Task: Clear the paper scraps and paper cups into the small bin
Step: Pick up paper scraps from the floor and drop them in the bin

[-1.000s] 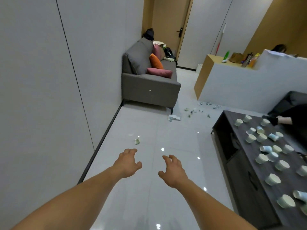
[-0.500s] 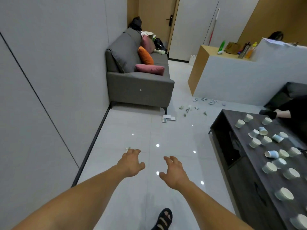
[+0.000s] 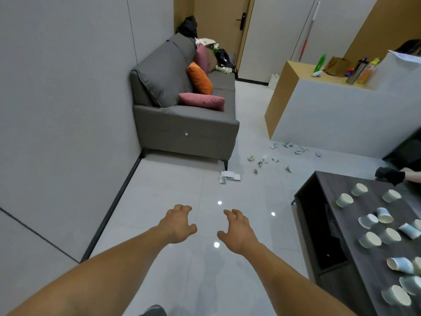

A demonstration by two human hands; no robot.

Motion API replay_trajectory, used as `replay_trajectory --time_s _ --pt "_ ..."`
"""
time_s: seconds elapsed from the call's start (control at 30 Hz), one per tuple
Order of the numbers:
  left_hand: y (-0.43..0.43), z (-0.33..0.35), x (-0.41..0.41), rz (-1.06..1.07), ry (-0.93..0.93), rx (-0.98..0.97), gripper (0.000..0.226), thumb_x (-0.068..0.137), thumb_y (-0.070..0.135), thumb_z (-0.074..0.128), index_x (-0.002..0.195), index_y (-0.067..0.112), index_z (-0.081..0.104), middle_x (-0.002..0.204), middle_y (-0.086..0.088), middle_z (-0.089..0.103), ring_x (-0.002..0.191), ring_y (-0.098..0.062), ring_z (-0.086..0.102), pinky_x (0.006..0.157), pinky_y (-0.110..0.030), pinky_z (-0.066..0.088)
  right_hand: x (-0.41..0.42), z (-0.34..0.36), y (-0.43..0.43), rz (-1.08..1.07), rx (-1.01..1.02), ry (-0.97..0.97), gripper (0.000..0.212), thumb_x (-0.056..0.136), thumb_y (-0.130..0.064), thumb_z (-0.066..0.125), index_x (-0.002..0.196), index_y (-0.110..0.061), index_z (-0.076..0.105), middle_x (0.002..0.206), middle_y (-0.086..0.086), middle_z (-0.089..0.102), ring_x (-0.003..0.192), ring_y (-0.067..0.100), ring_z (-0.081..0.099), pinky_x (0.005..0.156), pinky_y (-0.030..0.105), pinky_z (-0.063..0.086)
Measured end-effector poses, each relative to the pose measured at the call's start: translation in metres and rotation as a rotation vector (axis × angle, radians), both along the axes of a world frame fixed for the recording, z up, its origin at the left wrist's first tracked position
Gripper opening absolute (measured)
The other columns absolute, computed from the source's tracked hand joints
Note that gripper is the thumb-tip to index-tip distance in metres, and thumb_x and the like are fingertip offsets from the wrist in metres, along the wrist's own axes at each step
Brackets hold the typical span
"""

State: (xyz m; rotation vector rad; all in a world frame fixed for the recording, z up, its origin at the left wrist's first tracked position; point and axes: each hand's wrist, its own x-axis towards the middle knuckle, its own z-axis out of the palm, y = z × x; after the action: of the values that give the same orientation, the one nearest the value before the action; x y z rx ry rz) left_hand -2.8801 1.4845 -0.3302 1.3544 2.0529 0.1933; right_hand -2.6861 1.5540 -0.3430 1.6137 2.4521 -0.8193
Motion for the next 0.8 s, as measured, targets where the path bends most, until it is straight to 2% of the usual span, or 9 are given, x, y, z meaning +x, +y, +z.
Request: replay_trajectory --time_s 0.4,0.6,0.8 --pt "0.226 -0.049 -0.102 0.091 -0.096 -0.042 0.07 0.09 0.041 0.053 0.15 0.019 0.023 0.152 -0.006 0.025 0.136 -0.028 0.031 0.107 -0.04 0.037 -0.103 -0.028 0.223 0.08 -0.026 -0.114 0.073 0.093 -0.041 0.055 0.154 -0.023 0.02 0.161 0.003 0.011 0.146 0.024 0.014 0.115 0.041 0.029" --pt "0.302 -0.063 -0.162 0.156 -0.123 -0.071 0.069 0.089 0.041 0.053 0.149 0.021 0.025 0.151 -0.005 0.025 0.133 -0.028 0.034 0.103 -0.039 0.039 -0.161 -0.046 0.316 0.109 -0.07 -0.139 0.071 0.093 -0.04 0.055 0.153 -0.021 0.021 0.16 0.003 0.014 0.144 0.025 0.019 0.111 0.039 0.033" --pt "0.373 -0.103 -0.2 0.249 -0.144 -0.136 0.068 0.089 0.041 0.054 0.148 0.021 0.027 0.151 -0.005 0.026 0.133 -0.027 0.035 0.102 -0.037 0.039 -0.207 -0.093 0.405 0.188 -0.16 -0.16 0.072 0.092 -0.041 0.055 0.153 -0.023 0.021 0.159 0.002 0.015 0.143 0.025 0.022 0.111 0.04 0.033"
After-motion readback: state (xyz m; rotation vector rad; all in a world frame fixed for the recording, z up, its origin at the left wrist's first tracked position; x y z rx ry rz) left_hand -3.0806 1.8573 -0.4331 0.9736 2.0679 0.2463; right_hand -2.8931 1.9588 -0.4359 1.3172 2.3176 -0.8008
